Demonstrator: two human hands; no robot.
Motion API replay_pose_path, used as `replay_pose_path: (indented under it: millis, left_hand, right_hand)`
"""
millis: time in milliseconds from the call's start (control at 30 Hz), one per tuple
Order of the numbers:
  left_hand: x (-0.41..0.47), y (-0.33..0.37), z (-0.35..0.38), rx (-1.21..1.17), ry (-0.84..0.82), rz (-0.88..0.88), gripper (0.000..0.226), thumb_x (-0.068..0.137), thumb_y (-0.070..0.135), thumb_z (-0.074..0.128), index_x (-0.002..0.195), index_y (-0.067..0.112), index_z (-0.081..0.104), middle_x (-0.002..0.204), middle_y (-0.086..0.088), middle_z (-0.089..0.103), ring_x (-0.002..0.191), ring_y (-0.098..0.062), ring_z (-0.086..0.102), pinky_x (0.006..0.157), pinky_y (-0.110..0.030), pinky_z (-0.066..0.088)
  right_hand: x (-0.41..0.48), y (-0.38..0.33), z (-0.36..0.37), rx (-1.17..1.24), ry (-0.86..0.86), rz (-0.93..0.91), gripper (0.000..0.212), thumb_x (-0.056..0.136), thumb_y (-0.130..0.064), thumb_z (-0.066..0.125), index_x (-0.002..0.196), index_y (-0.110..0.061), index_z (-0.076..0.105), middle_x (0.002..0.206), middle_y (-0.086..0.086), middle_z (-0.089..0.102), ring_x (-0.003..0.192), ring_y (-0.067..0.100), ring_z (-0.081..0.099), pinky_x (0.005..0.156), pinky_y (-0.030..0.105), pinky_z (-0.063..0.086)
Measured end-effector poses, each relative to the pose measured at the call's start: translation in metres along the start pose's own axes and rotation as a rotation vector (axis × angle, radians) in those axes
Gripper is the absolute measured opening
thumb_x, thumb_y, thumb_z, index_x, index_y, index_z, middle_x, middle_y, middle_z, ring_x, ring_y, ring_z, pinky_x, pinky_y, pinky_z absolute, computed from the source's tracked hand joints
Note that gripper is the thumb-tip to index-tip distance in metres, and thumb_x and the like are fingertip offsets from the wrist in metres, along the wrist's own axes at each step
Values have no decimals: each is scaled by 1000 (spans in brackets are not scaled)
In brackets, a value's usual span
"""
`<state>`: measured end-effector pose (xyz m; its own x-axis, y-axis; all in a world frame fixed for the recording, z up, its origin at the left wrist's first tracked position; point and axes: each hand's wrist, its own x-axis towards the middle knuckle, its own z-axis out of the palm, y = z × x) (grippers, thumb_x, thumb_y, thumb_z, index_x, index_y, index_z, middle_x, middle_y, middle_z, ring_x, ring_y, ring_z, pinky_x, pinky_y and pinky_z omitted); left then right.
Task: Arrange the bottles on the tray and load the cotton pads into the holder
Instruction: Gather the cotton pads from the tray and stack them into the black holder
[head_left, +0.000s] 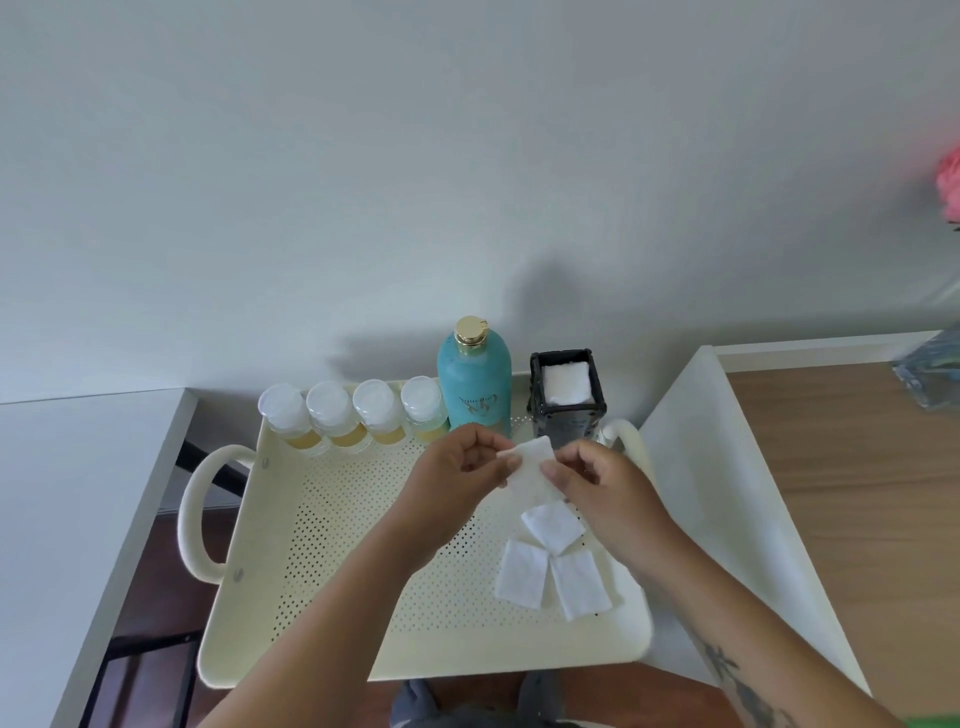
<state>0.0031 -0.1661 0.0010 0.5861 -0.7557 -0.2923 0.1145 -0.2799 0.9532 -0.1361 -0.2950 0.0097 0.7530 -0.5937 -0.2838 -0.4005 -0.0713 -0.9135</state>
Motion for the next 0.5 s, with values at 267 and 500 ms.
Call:
replay_pose_path:
  millis: [267,500]
  left_hand:
    - [5,-27,6,202,196,-95,18,83,37,72,98,32,63,89,6,70,82,-11,67,70,-24,55]
    - [-7,-77,13,570,42,-132,16,87,32,67,102,26,64,95,15,66,81,5,58,69,-13,45]
  right_hand:
    - [41,-27,-37,-131,302,-186,8,90,-28,64,89,-20,65,78,-9,63,69,0,56,62,16,46]
    - [81,-28,-36,-229,353,-106,13,88,-26,63,88,-13,64,77,-6,61,75,16,56,62,26,40]
